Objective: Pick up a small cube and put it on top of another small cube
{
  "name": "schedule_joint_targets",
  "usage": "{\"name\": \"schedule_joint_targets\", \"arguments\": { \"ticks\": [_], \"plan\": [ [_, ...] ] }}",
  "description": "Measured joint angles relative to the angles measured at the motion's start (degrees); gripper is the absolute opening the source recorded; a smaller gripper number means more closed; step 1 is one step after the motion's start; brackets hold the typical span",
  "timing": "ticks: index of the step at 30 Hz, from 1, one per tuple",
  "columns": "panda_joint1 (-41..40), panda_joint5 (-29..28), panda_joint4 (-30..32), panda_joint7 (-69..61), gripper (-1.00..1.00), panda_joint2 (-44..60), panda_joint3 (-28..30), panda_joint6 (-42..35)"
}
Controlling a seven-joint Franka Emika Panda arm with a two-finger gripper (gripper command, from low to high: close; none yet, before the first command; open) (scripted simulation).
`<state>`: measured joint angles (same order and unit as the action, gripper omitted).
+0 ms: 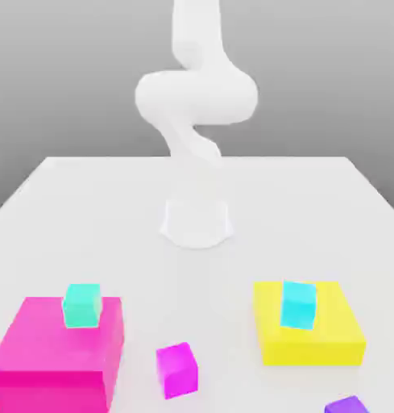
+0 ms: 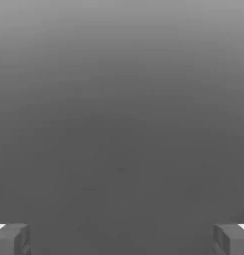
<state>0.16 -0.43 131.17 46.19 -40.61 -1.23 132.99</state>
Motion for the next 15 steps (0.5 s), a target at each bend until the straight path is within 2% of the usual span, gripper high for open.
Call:
{"name": "schedule_joint_targets", "arguments": {
  "ticks": [15],
  "plan": [
    [1.71,-4.52,-3.7,3.6,0.0,31.48,-7.34,7.18]
  ]
}}
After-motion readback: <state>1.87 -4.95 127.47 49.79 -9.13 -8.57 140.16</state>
